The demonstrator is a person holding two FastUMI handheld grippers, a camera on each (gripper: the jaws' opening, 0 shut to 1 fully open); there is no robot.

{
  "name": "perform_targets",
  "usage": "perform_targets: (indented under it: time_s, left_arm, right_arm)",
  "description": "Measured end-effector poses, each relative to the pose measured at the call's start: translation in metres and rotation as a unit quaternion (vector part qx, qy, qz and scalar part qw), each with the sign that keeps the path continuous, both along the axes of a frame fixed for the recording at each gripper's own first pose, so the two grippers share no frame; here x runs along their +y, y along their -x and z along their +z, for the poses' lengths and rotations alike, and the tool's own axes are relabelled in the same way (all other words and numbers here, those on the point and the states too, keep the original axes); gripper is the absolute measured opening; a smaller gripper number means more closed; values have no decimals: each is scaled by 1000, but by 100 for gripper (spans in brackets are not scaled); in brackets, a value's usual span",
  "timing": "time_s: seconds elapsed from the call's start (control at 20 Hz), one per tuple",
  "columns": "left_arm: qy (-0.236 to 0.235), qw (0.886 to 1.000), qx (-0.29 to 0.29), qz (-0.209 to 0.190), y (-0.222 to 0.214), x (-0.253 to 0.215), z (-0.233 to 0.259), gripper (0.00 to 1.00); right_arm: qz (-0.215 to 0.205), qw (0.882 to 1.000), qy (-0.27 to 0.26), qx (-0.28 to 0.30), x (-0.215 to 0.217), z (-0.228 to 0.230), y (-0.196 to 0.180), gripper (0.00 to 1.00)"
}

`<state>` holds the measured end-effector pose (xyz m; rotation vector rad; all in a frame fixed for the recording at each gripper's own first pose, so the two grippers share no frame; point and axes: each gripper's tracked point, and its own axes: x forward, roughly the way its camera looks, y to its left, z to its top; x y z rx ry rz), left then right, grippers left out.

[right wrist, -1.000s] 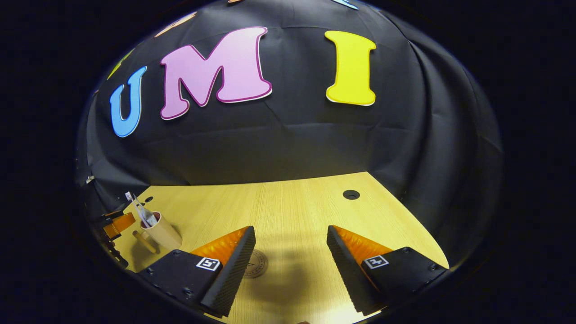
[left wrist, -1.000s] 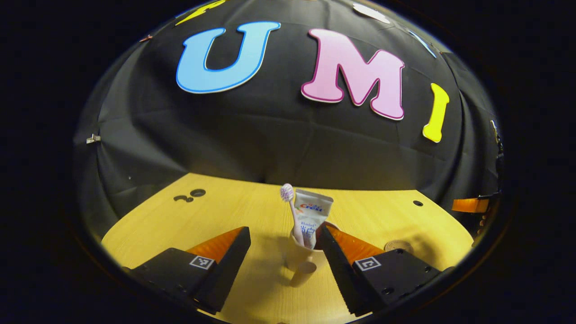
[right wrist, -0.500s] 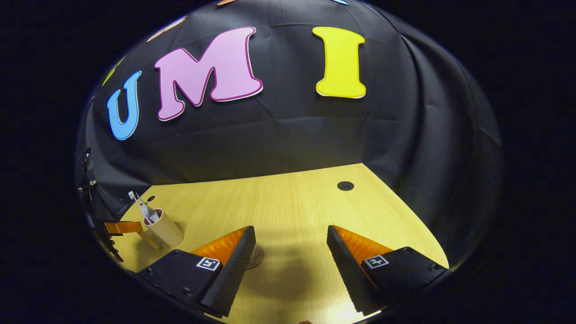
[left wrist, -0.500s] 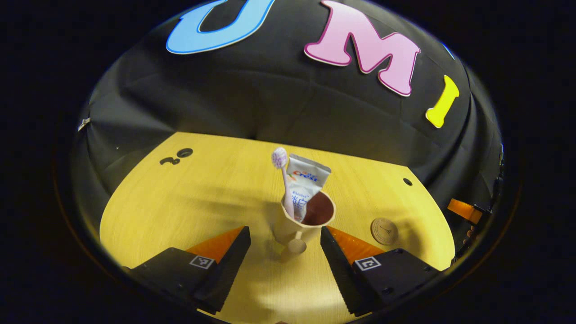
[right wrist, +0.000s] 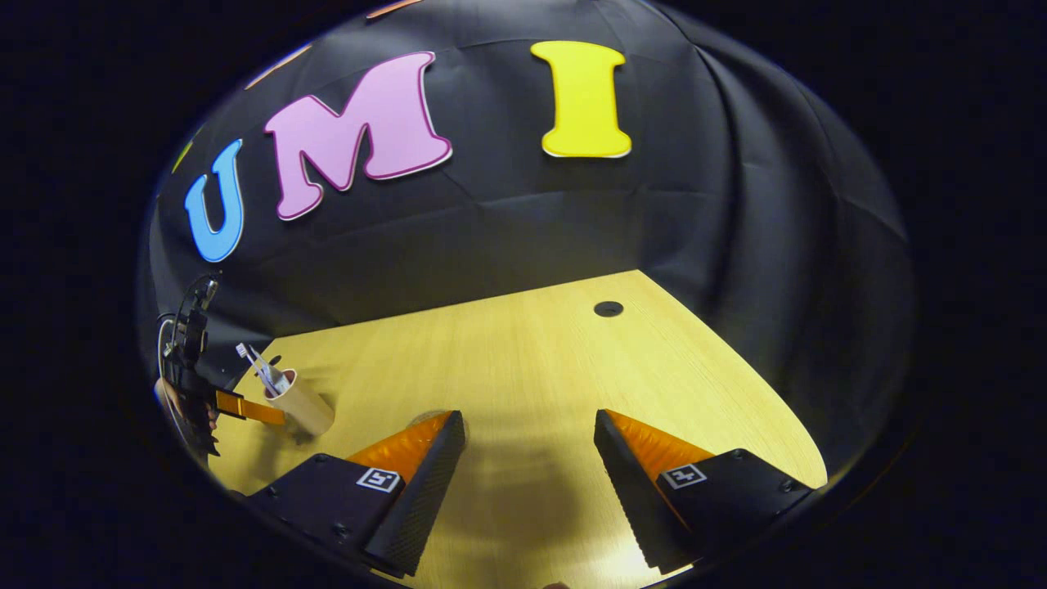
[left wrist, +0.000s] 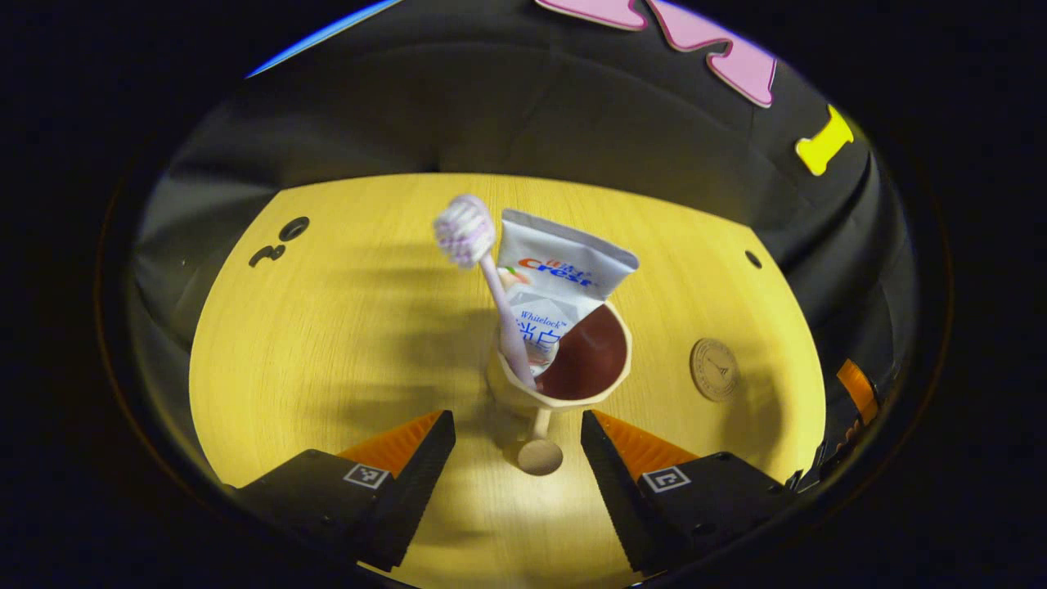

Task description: Put the toothbrush and toothpaste on the desktop into the cup, then pick up the cup and place it on the coaster on the desktop.

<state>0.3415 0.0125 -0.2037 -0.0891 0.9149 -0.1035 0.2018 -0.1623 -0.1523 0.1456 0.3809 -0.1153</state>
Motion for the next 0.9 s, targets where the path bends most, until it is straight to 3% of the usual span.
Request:
perform_targets:
  time_s: [0.25, 0.45, 0.6, 0.65, 0.75, 0.9]
  left_arm:
    - [-42, 995, 77, -43, -11, -5, -22, 91]
    - [-84, 986, 109, -89, -15, -10, -28, 81]
    - [-102, 982, 124, -100, -16, -8, -30, 66]
    - [-101, 981, 128, -100, -15, -9, -31, 67]
    - [-99, 981, 135, -100, -13, -8, -33, 57]
    - [-95, 981, 139, -99, -11, -9, -34, 32]
  right_arm:
    - [-36, 999, -1, 7, -30, -5, 11, 99]
    - [-66, 998, -10, 15, -48, -11, 21, 99]
    - [-77, 997, -11, 16, -53, -12, 29, 98]
    - [-79, 997, -8, 16, -55, -11, 30, 99]
    - [-81, 997, -6, 18, -55, -12, 34, 98]
    - [-86, 996, -7, 19, -56, -12, 38, 98]
